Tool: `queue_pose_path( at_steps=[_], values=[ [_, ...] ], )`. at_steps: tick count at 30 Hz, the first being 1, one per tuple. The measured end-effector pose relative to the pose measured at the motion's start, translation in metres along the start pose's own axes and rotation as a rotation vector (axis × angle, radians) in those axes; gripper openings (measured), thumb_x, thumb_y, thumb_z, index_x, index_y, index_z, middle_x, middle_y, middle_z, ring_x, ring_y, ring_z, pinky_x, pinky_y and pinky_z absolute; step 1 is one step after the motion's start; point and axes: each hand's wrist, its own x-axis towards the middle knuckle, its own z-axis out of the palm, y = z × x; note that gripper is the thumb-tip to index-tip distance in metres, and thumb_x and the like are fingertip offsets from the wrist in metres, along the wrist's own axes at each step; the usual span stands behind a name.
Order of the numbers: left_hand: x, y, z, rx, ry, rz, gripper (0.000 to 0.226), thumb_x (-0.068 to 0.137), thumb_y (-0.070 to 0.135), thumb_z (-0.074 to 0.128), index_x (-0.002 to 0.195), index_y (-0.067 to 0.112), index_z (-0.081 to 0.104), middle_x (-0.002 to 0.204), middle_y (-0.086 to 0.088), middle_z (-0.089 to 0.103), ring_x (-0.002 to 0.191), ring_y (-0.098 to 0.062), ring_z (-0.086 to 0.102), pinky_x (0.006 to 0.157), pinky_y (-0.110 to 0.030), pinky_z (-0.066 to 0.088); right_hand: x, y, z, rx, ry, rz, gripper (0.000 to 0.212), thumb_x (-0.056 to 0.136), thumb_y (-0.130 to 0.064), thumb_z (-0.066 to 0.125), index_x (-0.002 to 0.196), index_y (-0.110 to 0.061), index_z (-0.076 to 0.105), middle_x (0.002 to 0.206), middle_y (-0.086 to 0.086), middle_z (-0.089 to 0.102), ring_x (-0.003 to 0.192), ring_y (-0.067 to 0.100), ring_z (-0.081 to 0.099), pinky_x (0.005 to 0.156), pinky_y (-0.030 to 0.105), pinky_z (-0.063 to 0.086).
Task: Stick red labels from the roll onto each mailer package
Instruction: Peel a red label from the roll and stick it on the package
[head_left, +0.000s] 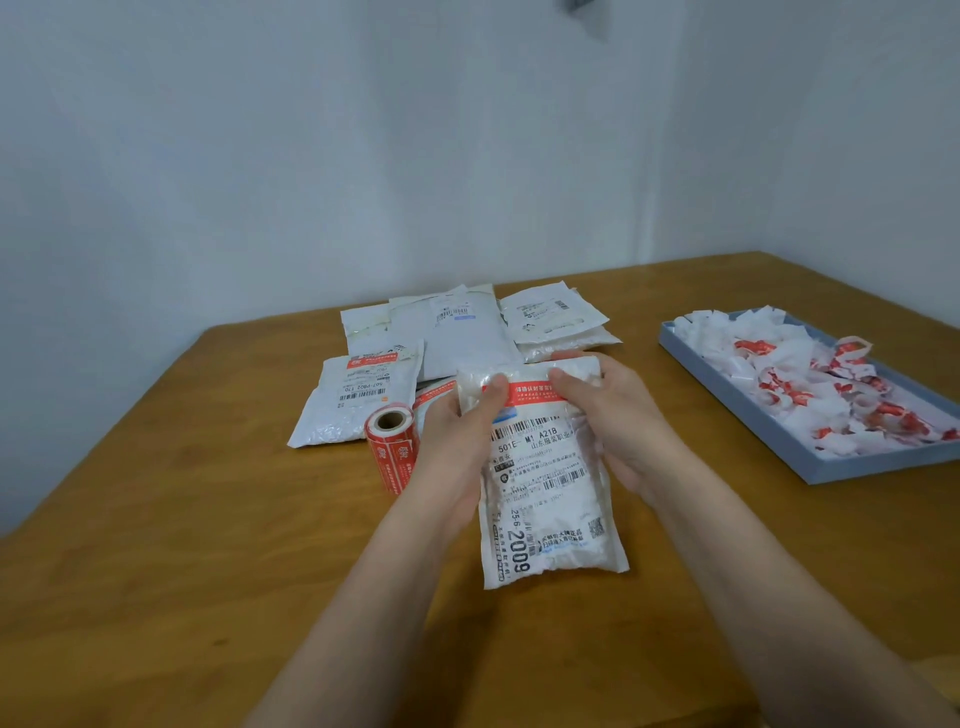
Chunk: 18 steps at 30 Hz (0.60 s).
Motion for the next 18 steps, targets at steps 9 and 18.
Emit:
queue_pose_path(
  at_steps=[9, 18],
  values=[
    [0.005, 0.026, -0.016, -0.185, 0.100, 0.019, 0.033, 0.102, 0.037, 0.041, 0.107, 0.012, 0.062, 0.094, -0.008, 0.075, 0.089, -0.022, 0.073, 0.088, -0.043, 0.055, -0.012, -0.003, -0.012, -0.091, -0.283, 0.176, 0.037, 0.087, -0.022, 0.064, 0.121, -0.010, 0.055, 0.107, 0.010, 0.073, 0.098, 0.025, 0.070, 0.076, 0.036, 0.059],
    [0.011, 0.029, -0.017, 0.108, 0.009, 0.053, 0.031, 0.093, 0.019, 0.063, 0.122, 0.019, 0.052, 0.114, -0.002, 0.068, 0.095, -0.018, 0.070, 0.083, -0.040, 0.057, 0.015, -0.006, 0.008, -0.021, 0.000, 0.080, 0.027, 0.095, -0.006, 0.054, 0.122, -0.005, 0.055, 0.105, 0.011, 0.072, 0.093, 0.022, 0.071, 0.082, 0.041, 0.058]
  ],
)
